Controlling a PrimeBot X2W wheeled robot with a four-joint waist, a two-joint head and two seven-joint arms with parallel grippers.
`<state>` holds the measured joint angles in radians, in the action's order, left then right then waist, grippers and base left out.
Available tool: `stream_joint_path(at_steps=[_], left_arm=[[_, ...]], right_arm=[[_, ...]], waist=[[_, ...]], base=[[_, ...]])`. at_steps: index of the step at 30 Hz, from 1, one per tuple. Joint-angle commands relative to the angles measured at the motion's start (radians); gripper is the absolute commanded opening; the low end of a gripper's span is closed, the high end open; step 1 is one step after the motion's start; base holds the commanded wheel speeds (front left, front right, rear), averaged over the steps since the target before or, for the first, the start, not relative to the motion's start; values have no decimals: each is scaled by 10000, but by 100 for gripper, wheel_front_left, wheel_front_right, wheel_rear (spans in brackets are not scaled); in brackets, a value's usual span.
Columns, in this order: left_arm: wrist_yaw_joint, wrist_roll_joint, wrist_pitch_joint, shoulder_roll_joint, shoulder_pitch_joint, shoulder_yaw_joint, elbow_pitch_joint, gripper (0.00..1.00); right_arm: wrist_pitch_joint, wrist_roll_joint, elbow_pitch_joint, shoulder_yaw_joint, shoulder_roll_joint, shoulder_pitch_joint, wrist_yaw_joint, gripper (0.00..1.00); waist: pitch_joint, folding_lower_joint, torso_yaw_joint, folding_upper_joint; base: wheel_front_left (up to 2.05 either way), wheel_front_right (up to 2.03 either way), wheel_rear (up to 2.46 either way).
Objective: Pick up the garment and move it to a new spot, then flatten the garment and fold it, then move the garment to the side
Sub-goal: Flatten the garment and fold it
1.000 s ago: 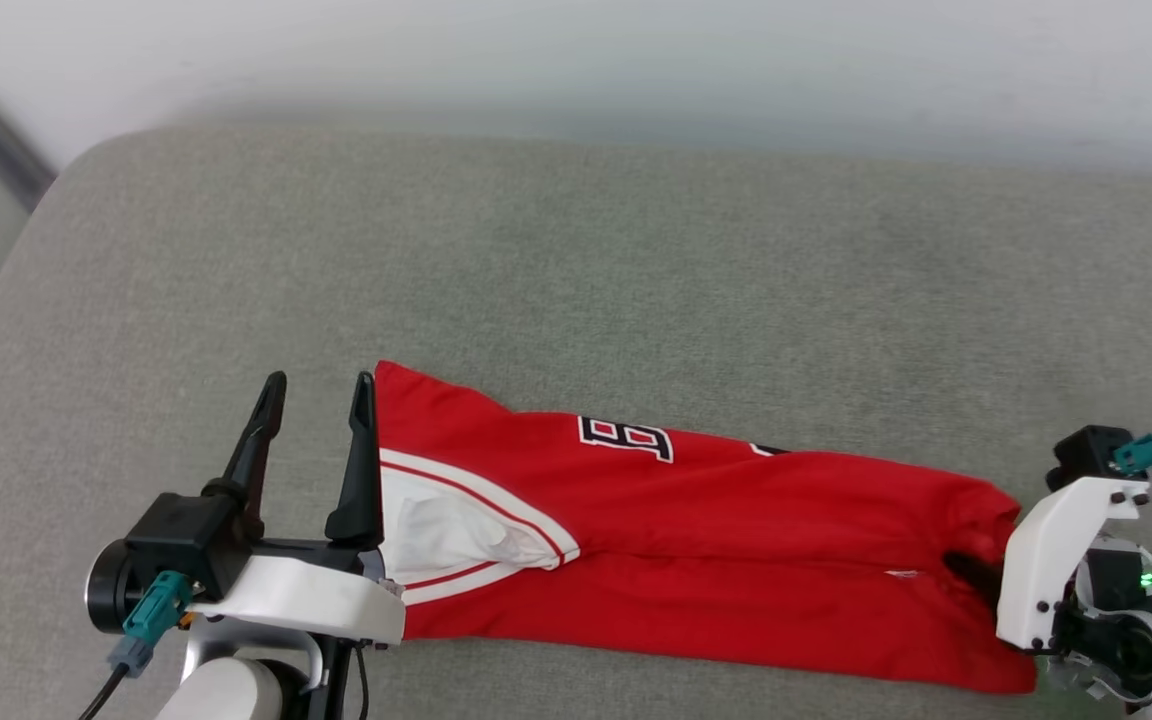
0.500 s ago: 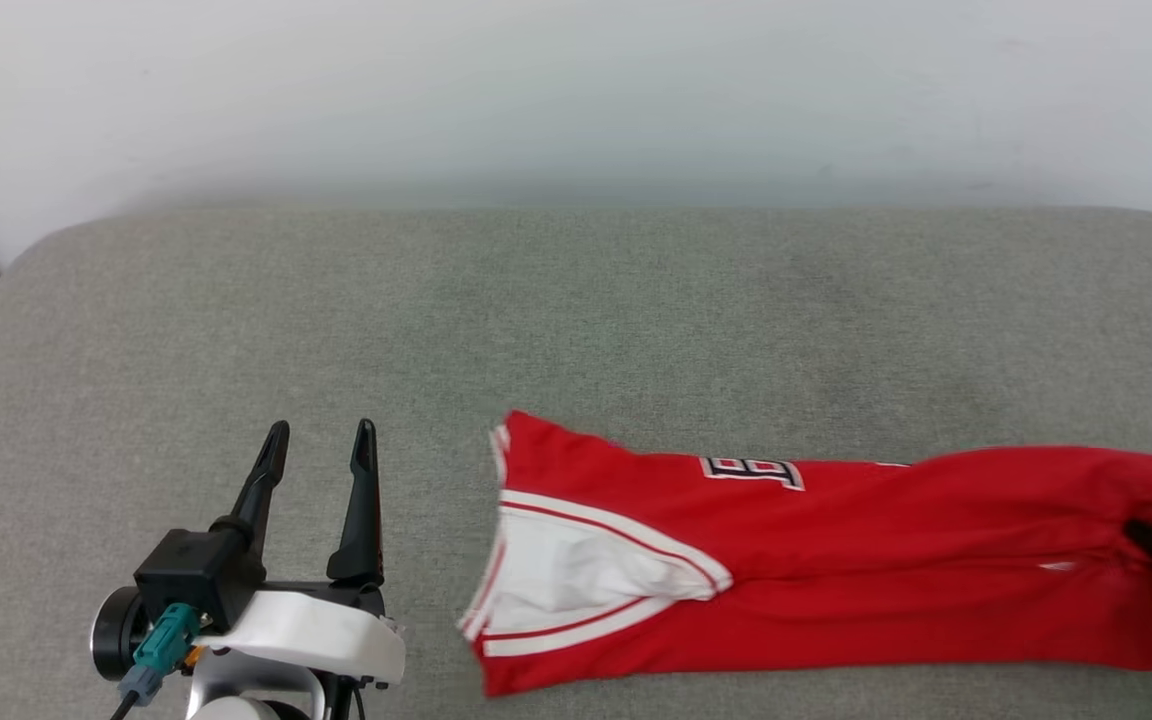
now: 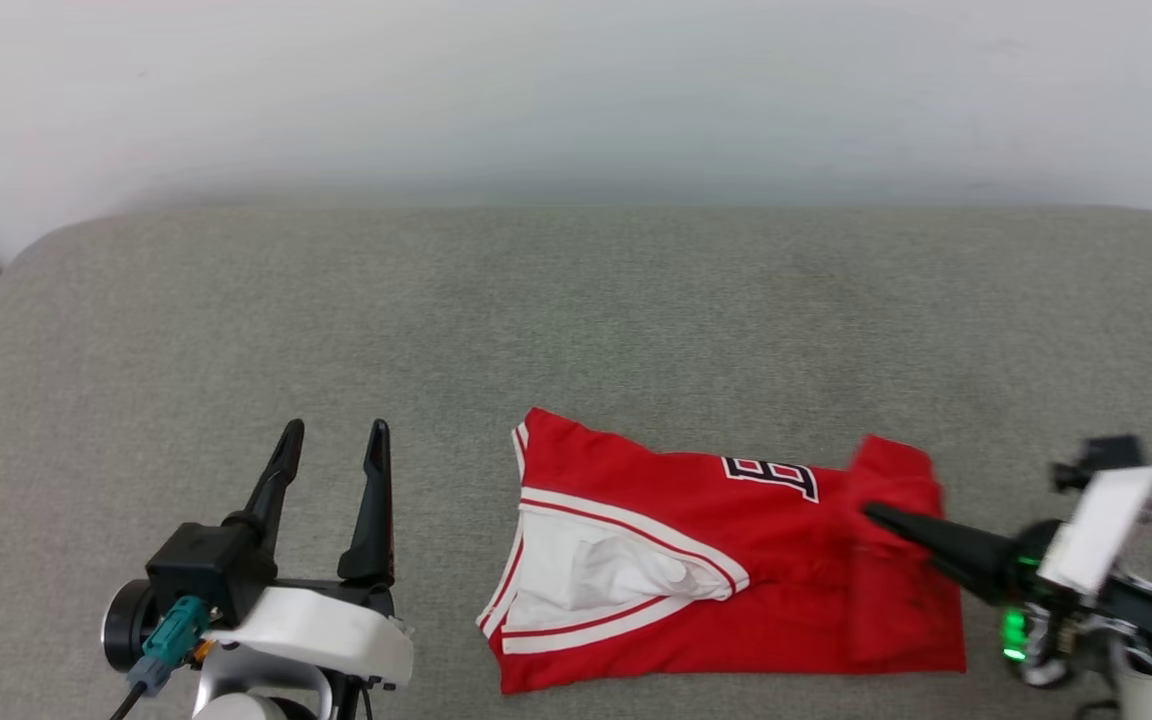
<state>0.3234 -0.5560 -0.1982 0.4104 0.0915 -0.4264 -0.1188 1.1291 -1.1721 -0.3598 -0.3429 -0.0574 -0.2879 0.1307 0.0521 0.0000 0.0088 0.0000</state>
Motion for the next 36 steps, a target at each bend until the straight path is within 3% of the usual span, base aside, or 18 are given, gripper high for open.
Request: stream_joint_path(at_steps=[1, 7, 13, 14, 15, 16, 21, 27, 31, 36], left_arm=[[-63, 62, 43, 20, 170, -58, 20, 100], [-228, 114, 119, -101, 572, -268, 99, 100], [-316, 70, 3, -277, 843, -333, 269, 100], [-338, 55, -12, -293, 848, -333, 311, 100], [-345, 31, -48, -305, 853, -328, 352, 100], [-354, 17, -76, -311, 870, -315, 383, 100], [-410, -27, -178, -344, 929, -252, 530, 100], [-391, -68, -239, -318, 970, -199, 644, 100], [-308, -78, -280, -311, 831, -131, 765, 100], [-173, -119, -347, -299, 602, -15, 815, 100]], right_arm=[[-134, -726, -253, 595, 109, -256, 1, 0], [-1444, -2410, -710, 3299, 74, -722, 1, 0], [-3328, -1869, -1023, 5324, 70, -1297, 1, 0], [-3646, -1768, -1080, 5605, 70, -1385, 1, 7], [-3962, -1677, -1161, 5838, 70, -1446, 1, 40], [-4217, -1515, -1246, 6122, 72, -1517, 1, 99], [-4930, -997, -1229, 7338, -3, -1903, 2, 100], [-5920, 264, -324, 8669, -799, -2389, 1, 100], [-7693, 2578, 263, 9709, -2182, -2871, -1, 100], [-9232, 4824, 7, 9109, -3003, -2564, -1, 100]], waist=[[59, 0, 135, 0], [336, 0, 630, 0], [711, 0, 1072, 0], [761, 0, 1121, 0], [799, 0, 1160, 0], [847, 0, 1192, 0], [958, 0, 1206, 0], [921, 0, 1013, 0], [755, 0, 679, 0], [575, 0, 290, 0]], base=[[0, 0, 0], [0, 0, 0], [0, 0, 0], [0, 0, 0], [0, 0, 0], [0, 0, 0], [0, 0, 0], [0, 0, 0], [0, 0, 0], [0, 0, 0]])
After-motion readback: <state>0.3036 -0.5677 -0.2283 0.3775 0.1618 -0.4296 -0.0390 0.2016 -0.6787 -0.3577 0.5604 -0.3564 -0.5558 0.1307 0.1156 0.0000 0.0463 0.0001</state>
